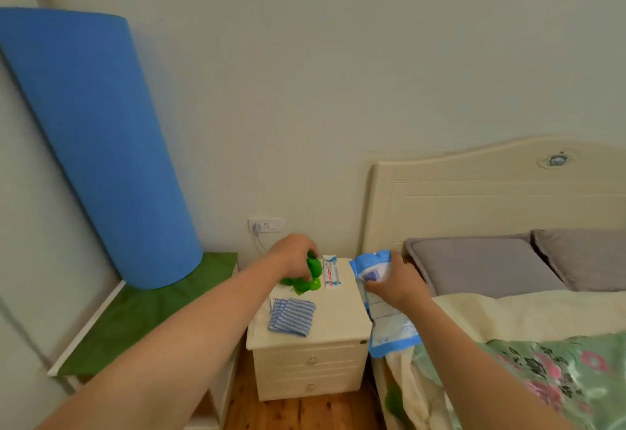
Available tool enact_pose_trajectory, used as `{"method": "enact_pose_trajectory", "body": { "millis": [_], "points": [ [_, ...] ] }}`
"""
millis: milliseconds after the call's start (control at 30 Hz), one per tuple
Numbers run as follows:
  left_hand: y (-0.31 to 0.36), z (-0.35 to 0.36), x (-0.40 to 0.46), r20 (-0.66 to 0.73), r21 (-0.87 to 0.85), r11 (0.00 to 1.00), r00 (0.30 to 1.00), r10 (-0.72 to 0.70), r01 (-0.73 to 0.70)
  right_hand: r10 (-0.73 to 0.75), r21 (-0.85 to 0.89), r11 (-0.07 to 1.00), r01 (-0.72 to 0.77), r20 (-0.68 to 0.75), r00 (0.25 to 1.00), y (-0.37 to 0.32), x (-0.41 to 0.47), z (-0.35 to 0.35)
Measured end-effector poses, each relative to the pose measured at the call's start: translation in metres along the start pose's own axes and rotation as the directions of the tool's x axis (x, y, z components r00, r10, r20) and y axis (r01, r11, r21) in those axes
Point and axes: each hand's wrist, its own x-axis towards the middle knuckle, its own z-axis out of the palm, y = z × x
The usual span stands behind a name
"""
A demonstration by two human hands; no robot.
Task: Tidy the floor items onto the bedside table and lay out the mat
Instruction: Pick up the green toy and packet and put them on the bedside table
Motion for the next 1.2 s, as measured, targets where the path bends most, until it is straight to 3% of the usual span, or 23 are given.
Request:
{"method": "enact_pose_trajectory", "body": {
  "millis": [300,600,933,1200],
  "points": [
    [0.014,0.002,0.11,0.014,-0.03,0.999,0.999,-0.039,0.039,-0.019,0.014,1.0,0.018,0.049,0.999,0.025,0.11,-0.008],
    [-0.003,0.049,0.232,0.146,-0.01,0.998,0.987,-0.064,0.066,0.042,-0.015,0.999,-0.04,0.142,0.989,0.05,0.229,0.026],
    [-0.031,0.09,0.376,0.24,0.007,0.996,0.967,-0.088,0.089,0.153,-0.002,0.987,-0.158,0.263,0.953,0.071,0.365,0.098],
    [-0.051,0.168,0.44,0.414,0.01,0.979,0.89,-0.189,0.203,0.22,-0.043,0.974,-0.223,0.421,0.88,0.118,0.433,0.167]
  ]
}}
